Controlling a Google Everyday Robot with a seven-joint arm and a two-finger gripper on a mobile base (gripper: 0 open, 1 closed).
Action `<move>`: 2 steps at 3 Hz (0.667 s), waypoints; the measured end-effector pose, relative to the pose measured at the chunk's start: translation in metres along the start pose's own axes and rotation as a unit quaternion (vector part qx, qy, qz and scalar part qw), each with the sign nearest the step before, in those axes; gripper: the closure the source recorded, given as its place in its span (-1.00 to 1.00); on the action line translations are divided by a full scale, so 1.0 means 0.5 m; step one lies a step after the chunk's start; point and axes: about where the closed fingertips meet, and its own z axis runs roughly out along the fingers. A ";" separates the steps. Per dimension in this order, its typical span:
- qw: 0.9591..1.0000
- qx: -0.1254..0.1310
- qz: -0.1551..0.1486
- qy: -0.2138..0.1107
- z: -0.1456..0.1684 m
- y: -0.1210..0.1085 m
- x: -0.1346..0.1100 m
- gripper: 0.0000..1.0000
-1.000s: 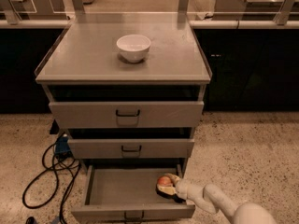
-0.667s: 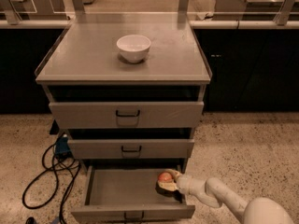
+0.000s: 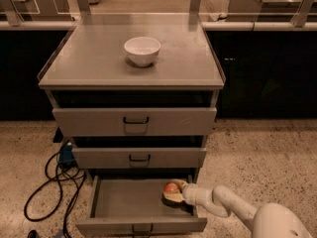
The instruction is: Place apple into bottom drawer
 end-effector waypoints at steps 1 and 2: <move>0.998 0.004 -0.018 0.058 0.056 0.005 -0.006 1.00; 0.994 0.008 -0.033 0.106 0.099 0.008 -0.010 1.00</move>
Offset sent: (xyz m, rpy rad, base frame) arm 0.0328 0.0604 -0.0183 -0.3297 0.0876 0.0781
